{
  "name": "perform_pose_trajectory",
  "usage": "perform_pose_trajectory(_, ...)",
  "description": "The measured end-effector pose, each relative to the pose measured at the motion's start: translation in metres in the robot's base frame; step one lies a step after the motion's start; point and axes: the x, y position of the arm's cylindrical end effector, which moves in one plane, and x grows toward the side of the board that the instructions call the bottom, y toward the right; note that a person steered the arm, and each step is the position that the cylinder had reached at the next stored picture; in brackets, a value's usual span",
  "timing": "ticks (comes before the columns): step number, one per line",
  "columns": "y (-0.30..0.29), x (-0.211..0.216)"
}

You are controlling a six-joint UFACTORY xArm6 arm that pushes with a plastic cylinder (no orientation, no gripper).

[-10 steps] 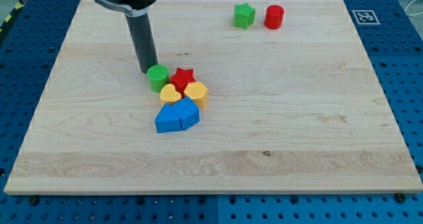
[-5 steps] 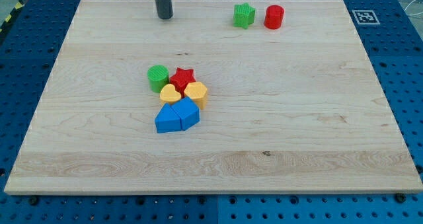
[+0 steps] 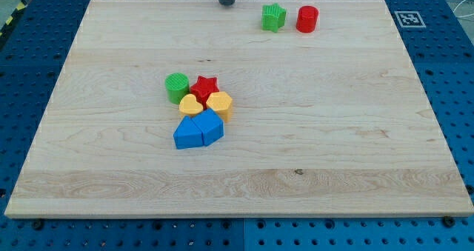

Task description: Push the green star down and left

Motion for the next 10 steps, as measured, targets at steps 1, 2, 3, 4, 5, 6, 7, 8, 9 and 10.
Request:
perform_pose_trajectory(1,0.042,-0.001)
perform_pose_trajectory(2,0.073,0.008)
perform_pose_trajectory(3,0.068,0.037)
perform_pose_trajectory(4,0.08,0.053)
perform_pose_trajectory(5,0.096,0.034)
perform_pose_trajectory(6,0.128,0.037)
perform_pose_trajectory(7,0.127,0.065)
perform_pose_trajectory(8,0.115,0.09)
perform_pose_trajectory(9,0.098,0.093)
perform_pose_trajectory(10,0.079,0.105)
